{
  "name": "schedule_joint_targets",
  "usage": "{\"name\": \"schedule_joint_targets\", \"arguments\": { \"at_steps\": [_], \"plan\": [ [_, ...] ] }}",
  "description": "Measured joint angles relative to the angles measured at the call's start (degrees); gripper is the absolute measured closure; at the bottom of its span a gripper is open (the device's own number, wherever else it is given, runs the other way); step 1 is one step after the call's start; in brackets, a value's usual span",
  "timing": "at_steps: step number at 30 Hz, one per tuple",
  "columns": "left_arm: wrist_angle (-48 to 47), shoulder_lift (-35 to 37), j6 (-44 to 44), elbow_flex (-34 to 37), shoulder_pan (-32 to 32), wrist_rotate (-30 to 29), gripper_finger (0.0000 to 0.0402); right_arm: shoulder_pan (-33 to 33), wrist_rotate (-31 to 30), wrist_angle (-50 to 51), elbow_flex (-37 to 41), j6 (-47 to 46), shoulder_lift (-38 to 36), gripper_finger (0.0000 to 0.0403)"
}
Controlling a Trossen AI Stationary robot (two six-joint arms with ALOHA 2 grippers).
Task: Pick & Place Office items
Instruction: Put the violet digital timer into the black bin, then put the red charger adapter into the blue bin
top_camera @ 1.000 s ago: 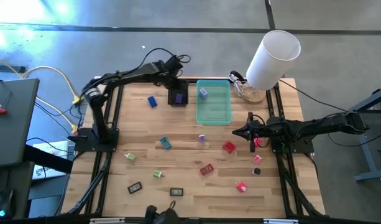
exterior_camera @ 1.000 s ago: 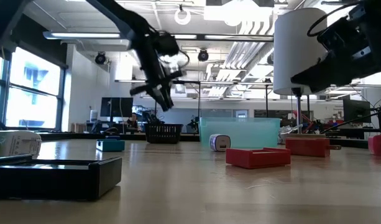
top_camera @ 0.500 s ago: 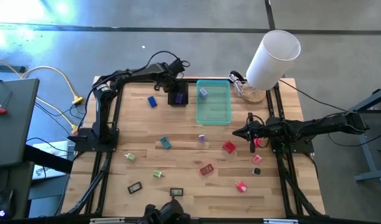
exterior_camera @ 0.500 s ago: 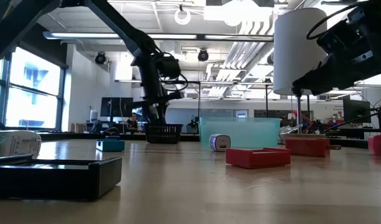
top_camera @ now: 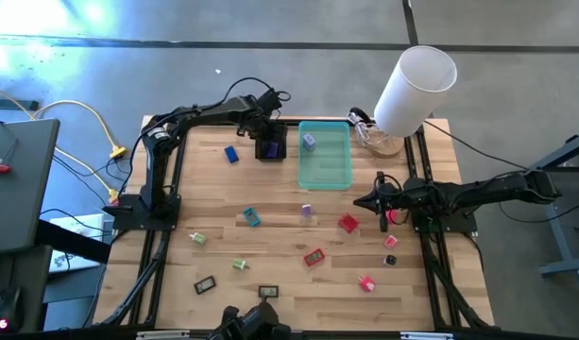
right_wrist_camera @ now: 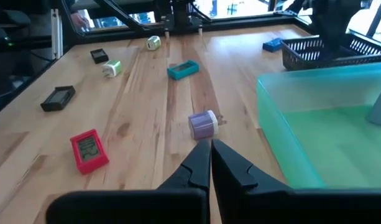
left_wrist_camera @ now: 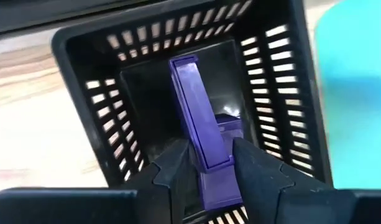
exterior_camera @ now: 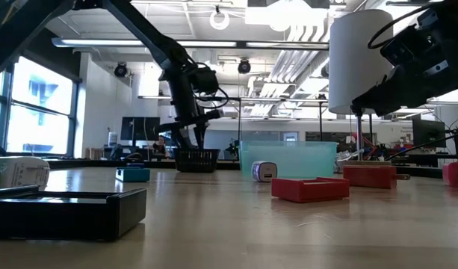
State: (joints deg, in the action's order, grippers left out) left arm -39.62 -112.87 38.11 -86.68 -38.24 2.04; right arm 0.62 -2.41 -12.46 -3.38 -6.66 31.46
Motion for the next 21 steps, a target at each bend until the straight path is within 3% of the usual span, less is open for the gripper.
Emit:
{"name": "schedule_joint_targets", "arguments": {
  "at_steps": [14,21],
  "plan": [
    [0.08,7.66,-8.03,-0.22,1.40,-0.73,0.0282,0.02,1.42,0.79,0.00,-2.31,0.00,0.0401],
    [-7.76,11.28,-11.17,-0.22,5.50,-0.79,0.0282,0.02,0.71,-0.22,0.00,-0.04,0.00,0.0401]
  ]
}}
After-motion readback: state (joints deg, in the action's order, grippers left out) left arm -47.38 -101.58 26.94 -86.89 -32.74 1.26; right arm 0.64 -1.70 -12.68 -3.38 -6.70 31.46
